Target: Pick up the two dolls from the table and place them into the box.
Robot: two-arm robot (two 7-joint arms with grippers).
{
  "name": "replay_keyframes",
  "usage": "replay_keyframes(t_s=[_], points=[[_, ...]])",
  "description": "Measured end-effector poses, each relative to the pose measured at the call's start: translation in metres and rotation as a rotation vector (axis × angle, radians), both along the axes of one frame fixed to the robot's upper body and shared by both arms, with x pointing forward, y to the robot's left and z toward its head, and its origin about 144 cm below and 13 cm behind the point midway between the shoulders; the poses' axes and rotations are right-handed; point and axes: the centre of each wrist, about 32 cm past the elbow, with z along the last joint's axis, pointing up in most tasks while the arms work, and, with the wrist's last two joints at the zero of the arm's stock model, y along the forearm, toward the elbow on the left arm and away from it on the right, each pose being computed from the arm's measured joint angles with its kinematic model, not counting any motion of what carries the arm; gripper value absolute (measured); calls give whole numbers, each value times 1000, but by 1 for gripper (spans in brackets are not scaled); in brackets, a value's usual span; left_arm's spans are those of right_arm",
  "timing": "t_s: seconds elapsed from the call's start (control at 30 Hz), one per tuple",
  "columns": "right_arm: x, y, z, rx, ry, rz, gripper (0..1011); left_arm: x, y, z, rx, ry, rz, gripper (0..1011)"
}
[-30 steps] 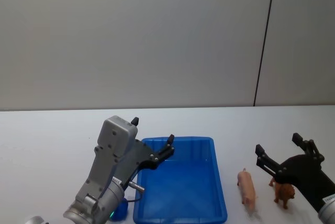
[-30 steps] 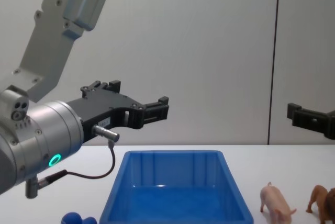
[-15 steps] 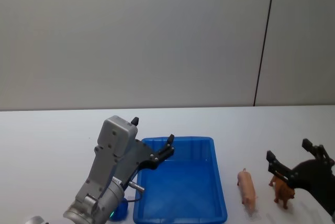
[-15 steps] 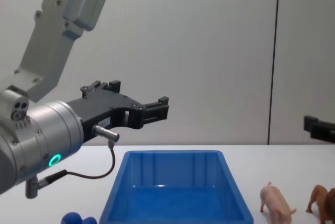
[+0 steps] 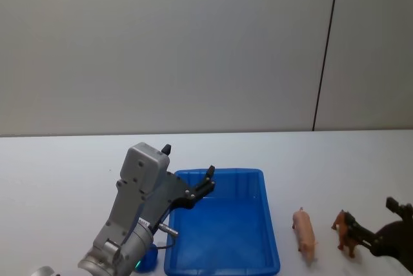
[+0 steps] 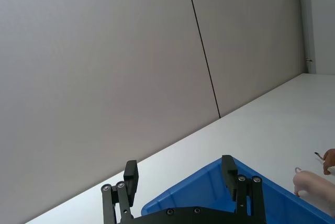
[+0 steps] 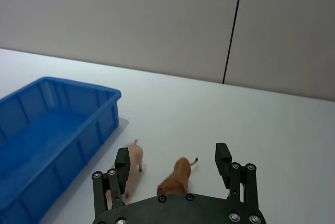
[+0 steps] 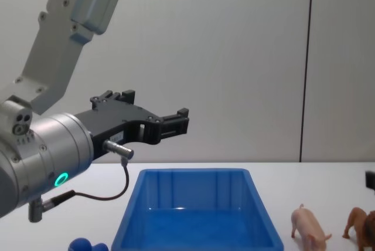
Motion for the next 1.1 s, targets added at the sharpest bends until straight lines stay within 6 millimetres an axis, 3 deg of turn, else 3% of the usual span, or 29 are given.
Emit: replay_keyframes(t_s=[0.7,1.1], points=[[12,-3,-27,8,143,-13,994,0,0,0,0,0,0,1001],[25,4,-34,31,178,-8,686,0,0,0,0,0,0,1002]])
